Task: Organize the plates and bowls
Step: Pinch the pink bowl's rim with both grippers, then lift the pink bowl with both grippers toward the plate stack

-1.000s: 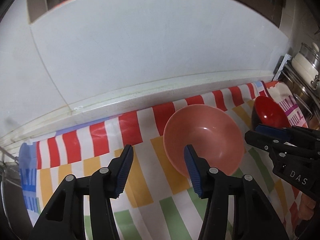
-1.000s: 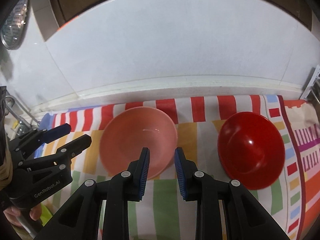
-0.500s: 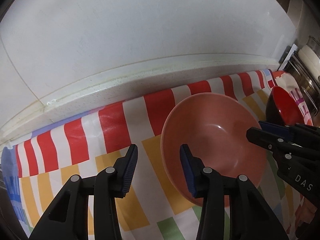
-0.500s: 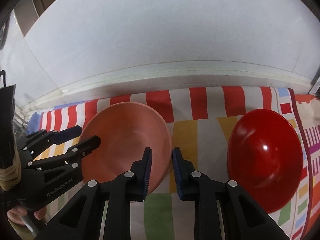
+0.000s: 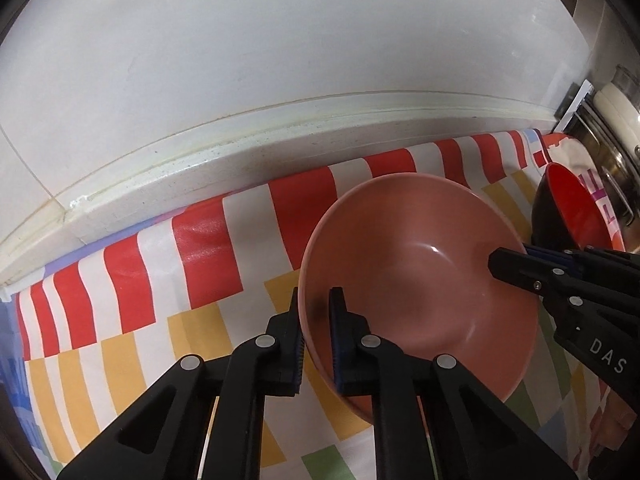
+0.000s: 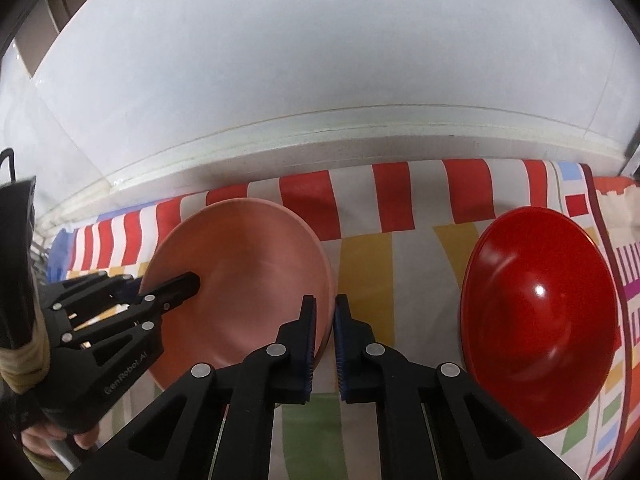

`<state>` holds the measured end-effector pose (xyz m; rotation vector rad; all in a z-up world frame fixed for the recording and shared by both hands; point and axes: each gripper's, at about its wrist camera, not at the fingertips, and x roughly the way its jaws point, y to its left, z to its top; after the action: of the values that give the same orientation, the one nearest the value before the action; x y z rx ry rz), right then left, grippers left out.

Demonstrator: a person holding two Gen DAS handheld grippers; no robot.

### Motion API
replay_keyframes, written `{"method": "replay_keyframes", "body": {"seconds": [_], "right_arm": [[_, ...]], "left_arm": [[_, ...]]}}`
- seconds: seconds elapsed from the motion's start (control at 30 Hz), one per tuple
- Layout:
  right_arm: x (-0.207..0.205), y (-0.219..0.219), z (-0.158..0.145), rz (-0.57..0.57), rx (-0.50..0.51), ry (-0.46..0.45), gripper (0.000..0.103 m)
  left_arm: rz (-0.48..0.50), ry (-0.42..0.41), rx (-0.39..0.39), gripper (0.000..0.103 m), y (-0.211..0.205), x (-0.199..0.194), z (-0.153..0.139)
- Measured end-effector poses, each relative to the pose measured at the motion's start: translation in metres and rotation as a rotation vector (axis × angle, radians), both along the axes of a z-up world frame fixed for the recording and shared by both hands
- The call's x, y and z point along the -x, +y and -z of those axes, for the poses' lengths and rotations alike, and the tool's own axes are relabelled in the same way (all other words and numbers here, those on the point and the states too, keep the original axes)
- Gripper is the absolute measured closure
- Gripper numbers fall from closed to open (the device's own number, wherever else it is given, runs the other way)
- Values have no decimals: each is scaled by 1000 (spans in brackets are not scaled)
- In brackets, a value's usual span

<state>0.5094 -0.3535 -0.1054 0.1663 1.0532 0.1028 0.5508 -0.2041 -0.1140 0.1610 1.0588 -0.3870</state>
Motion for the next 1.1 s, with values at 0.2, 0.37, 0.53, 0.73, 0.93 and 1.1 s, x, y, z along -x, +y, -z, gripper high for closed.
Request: {"method": "replay_keyframes", "body": {"seconds": [0.2, 0.37, 0.53, 0.73, 0.93, 1.1], "right_arm": [[3, -4, -9, 14, -10, -15, 94], [14, -5, -25, 22, -7, -44, 94], [35, -11, -43, 30, -8, -75, 94], [66, -11, -67, 46, -1, -117, 94], [99, -10, -85, 65, 4, -151, 94], [128, -10, -99, 79, 8, -165, 94]], "left_arm": [[-8, -25, -2, 91, 3, 3, -10], [-5, -51, 12, 91, 5, 12, -24], [2, -90, 21, 91, 8, 29, -45], [24, -140, 42, 91, 6, 55, -73], [52, -177, 53, 91, 3, 87, -94], [67, -187, 61, 91, 4, 117, -103]]}}
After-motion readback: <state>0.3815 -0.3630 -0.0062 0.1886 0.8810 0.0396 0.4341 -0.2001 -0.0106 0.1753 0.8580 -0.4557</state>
